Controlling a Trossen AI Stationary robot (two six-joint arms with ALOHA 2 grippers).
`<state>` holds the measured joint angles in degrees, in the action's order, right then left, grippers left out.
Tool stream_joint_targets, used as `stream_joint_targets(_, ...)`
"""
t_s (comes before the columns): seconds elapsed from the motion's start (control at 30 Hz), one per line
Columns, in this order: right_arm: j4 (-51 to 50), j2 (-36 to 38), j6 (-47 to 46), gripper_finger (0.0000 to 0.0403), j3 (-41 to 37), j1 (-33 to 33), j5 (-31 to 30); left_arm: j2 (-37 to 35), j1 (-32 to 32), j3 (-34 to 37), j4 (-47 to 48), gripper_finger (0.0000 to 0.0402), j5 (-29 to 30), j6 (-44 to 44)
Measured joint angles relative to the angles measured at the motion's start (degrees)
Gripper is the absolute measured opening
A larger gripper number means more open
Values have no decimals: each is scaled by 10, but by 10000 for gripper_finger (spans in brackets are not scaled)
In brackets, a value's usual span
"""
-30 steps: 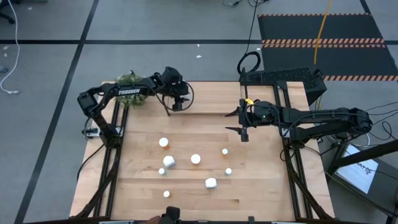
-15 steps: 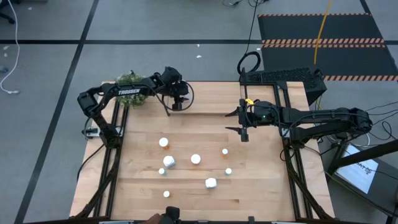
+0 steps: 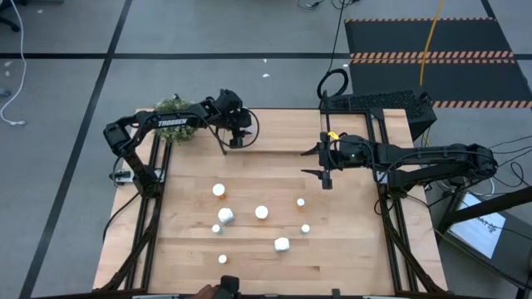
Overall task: Pick and place medicine bottles onto shelf by color
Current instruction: Put the transparent pill bottle on the shelf aligned with the other transparent pill bottle
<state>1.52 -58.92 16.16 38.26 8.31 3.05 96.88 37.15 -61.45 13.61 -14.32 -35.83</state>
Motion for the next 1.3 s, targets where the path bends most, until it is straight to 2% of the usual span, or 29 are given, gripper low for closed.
stream_joint_targets(0.33, 1, 0, 0, 240, 0, 0, 0, 0, 0, 0, -7, 220, 23, 6)
stream_joint_targets(0.67, 5, 0, 0, 240, 0, 0, 0, -37, -2, -3, -49, 232, 31, 44)
stream_joint_targets(0.8, 19, 0, -8, 240, 0, 0, -7, -90, -15, -15, -48, 232, 65, 83)
stream_joint_targets(1.0, 76, -1, -54, 230, 6, -4, -82, -207, -65, -18, -30, 232, 95, 155)
stream_joint_targets(1.13, 56, -33, -70, 212, 50, -23, -132, -274, -114, -14, 13, 232, 95, 181)
stream_joint_targets(1.2, 58, -63, -76, 203, 85, -28, -136, -298, -137, 2, 25, 232, 105, 188)
stream_joint_targets(1.3, 56, -120, -91, 193, 148, -28, -135, -331, -165, 43, 17, 232, 151, 203)
